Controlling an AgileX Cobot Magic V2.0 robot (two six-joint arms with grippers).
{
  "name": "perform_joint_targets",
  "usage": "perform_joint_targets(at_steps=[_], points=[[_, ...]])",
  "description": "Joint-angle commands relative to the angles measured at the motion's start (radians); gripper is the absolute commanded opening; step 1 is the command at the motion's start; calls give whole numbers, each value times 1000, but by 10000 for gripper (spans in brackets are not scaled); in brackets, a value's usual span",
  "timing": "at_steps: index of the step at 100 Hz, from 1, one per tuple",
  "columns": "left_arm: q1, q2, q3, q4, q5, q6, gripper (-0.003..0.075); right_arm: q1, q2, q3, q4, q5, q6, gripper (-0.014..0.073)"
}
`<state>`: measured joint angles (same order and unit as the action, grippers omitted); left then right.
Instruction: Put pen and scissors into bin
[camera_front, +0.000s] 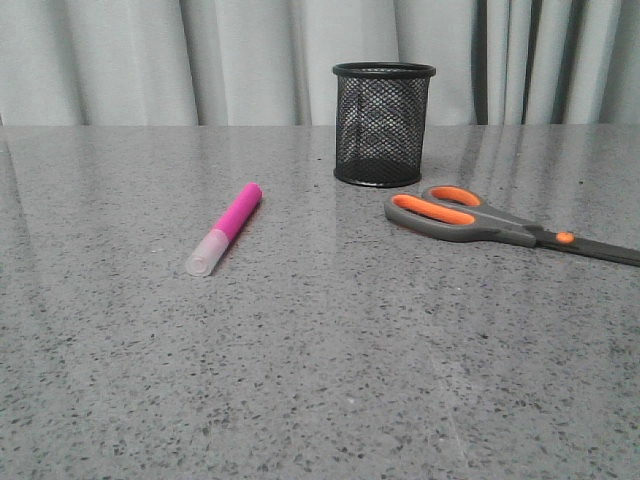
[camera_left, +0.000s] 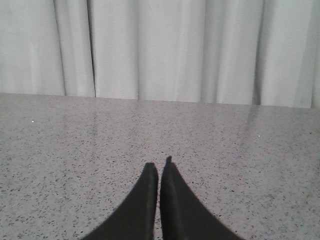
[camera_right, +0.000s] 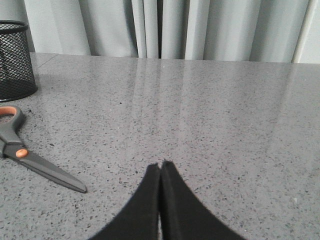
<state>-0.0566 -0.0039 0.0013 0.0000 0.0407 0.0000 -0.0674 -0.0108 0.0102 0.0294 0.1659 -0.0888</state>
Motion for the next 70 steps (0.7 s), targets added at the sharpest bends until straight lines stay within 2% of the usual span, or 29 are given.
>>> perform_joint_targets(at_steps=[1, 17, 46, 70], points=[[-3, -33, 46, -11, -76, -10, -19, -5, -19, 14, -11, -81, -1, -76], [-3, -33, 46, -67, -76, -10, -19, -5, -19, 14, 28, -91, -1, -76], [-3, -33, 46, -398, -76, -10, -19, -5, -19, 14, 333, -136, -1, -76], [-3, -33, 42, -615, -75, -10, -19, -5, -19, 14, 519, -224, -1, -76]])
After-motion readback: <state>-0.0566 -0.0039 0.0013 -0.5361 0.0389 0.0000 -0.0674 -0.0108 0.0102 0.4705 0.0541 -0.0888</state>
